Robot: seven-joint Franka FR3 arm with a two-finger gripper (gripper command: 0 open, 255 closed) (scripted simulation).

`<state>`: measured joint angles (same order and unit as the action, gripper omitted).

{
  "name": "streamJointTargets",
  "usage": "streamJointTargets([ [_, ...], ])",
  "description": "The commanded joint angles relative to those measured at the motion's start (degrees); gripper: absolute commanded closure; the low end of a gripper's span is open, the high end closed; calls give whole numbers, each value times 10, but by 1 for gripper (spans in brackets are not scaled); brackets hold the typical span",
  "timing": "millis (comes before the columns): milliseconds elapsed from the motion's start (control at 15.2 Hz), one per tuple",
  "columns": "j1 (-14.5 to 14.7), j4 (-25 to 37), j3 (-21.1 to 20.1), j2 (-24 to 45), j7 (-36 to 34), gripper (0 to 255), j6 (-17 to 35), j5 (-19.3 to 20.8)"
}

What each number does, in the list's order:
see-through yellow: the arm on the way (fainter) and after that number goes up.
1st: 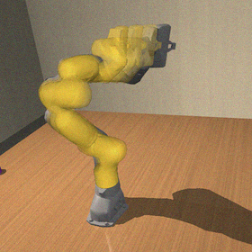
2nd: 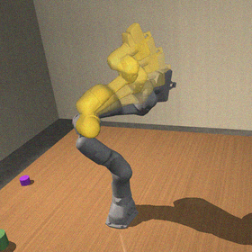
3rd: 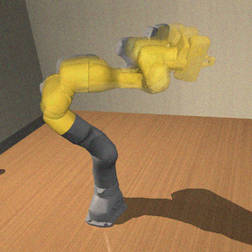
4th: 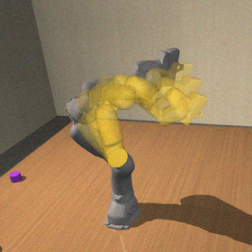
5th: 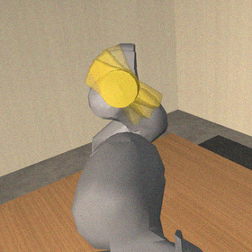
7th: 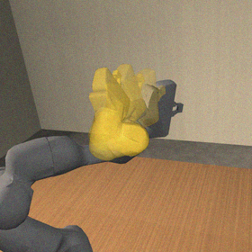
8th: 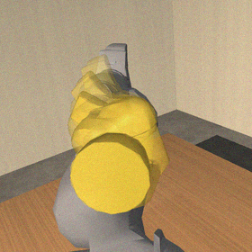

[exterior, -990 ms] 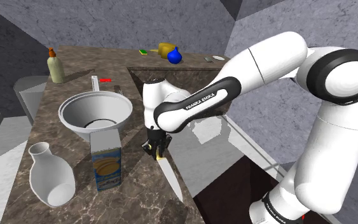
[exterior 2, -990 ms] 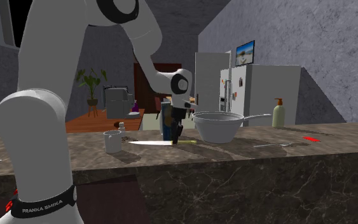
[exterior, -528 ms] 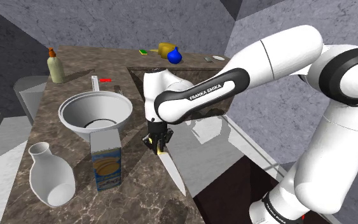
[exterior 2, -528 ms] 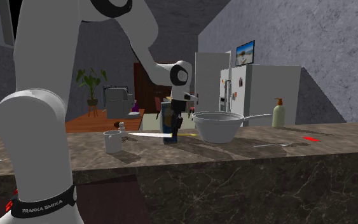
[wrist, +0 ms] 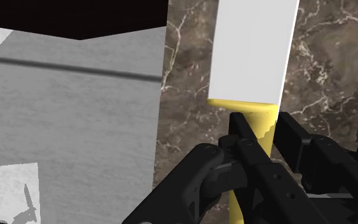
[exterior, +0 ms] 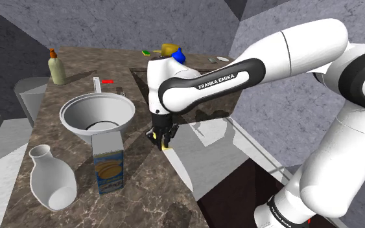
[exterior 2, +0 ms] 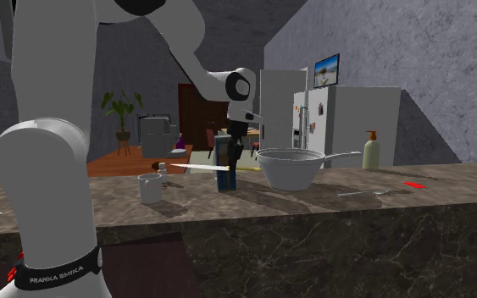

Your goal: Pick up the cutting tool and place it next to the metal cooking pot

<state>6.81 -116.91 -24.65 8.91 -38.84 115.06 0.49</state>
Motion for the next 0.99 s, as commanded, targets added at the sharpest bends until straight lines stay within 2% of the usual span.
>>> streamJointTargets([
  [0,-1,8,0,-7,2,255,-14,-3],
  [924,-5,73,-1,-47,11,255,-116,-20],
])
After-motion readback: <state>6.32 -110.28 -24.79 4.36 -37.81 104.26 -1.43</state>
